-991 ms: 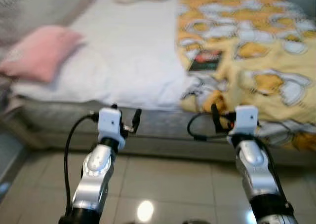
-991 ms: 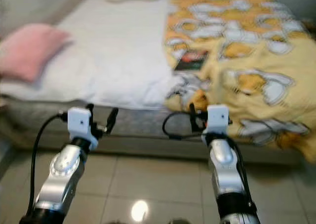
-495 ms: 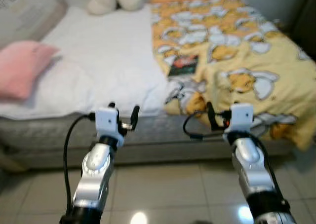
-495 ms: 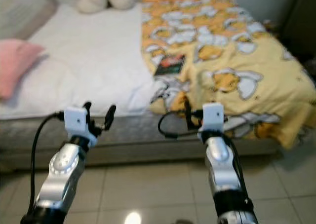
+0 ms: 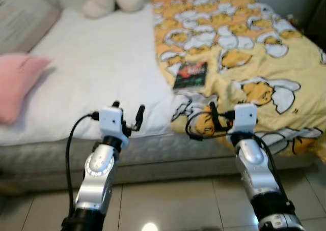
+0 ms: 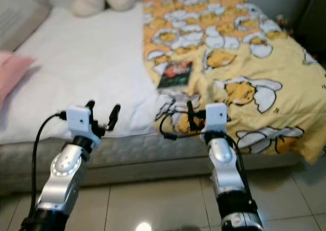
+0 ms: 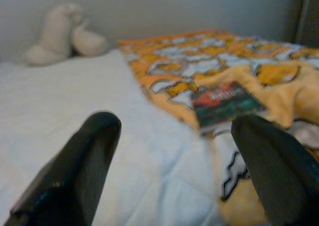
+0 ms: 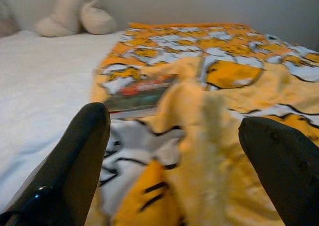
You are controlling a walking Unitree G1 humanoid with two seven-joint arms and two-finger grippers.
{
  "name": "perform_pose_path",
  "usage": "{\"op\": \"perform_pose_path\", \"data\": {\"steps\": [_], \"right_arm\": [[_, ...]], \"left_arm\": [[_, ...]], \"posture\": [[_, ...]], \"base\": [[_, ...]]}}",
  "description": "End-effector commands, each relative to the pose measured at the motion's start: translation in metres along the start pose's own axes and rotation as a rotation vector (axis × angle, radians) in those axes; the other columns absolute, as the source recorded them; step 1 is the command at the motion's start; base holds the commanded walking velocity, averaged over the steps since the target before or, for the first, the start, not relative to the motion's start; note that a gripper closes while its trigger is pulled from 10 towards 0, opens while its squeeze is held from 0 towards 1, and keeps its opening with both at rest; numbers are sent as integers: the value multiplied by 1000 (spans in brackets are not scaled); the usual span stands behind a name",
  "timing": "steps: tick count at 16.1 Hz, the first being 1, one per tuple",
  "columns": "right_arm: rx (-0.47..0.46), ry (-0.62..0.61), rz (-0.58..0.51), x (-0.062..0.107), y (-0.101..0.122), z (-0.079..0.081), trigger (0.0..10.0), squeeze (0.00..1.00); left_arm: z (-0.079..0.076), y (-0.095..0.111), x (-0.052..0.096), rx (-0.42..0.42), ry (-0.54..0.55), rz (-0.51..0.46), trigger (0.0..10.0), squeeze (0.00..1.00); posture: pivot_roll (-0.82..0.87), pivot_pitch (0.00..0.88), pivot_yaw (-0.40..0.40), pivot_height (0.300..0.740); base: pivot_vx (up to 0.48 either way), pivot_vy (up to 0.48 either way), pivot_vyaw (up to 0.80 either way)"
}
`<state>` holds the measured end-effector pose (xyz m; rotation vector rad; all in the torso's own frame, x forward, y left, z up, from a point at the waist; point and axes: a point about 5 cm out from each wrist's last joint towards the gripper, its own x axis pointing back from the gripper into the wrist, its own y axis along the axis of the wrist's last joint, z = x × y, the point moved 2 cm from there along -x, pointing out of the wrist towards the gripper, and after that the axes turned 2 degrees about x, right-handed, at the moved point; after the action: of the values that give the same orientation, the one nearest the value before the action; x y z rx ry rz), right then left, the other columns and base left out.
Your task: Clean up the room
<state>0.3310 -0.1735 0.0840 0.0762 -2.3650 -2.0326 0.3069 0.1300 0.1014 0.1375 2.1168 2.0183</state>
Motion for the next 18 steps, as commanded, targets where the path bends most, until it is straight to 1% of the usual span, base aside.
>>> {"op": "perform_pose_path", "data": {"steps": [1, 3, 6, 8, 9, 12, 13, 15, 18], "right_arm": [[4, -22, 5, 0, -1, -8, 10000, 0], [2, -23, 2, 0, -1, -7, 10000, 0], [2, -24, 2, 1, -1, -7, 10000, 0], [4, -23, 2, 1, -1, -6, 10000, 0], [5, -22, 0, 2, -1, -6, 10000, 0], [5, -20, -2, 2, -1, -5, 10000, 0], [5, -19, -2, 3, -1, -4, 10000, 0], [5, -18, 0, 4, -1, -4, 10000, 0], [2, -16, 1, 6, -2, -2, 10000, 0]], "left_arm": [[-10, 4, -5, -9, -39, -14, 10000, 0], [-14, 3, -4, -4, -53, -13, 10000, 0], [-15, 2, -3, 0, -54, -9, 10000, 0], [-18, 1, -3, 11, -67, -6, 10000, 0], [-21, -1, -3, -16, -74, 8, 10000, 0], [-20, -2, -2, -8, -63, 10, 10000, 0], [-21, -2, -2, -21, -63, 10, 10000, 0], [-24, -4, -1, -31, -69, 17, 10000, 0], [-28, -4, 0, -19, -90, 28, 10000, 0]], "posture": [[-156, 0, 94, 740], [-162, 0, 100, 740], [-164, 0, 102, 740], [-166, 0, 102, 740], [-167, 0, 104, 740], [-169, 0, 108, 740], [-169, 0, 108, 740], [-169, 0, 110, 740], [-169, 0, 115, 740]], "base": [[480, 0, 0], [480, 0, 0], [480, 0, 0], [480, 0, 0], [480, 0, 0], [472, 0, 0], [480, 0, 0], [0, 0, 0], [0, -443, 0]]}}
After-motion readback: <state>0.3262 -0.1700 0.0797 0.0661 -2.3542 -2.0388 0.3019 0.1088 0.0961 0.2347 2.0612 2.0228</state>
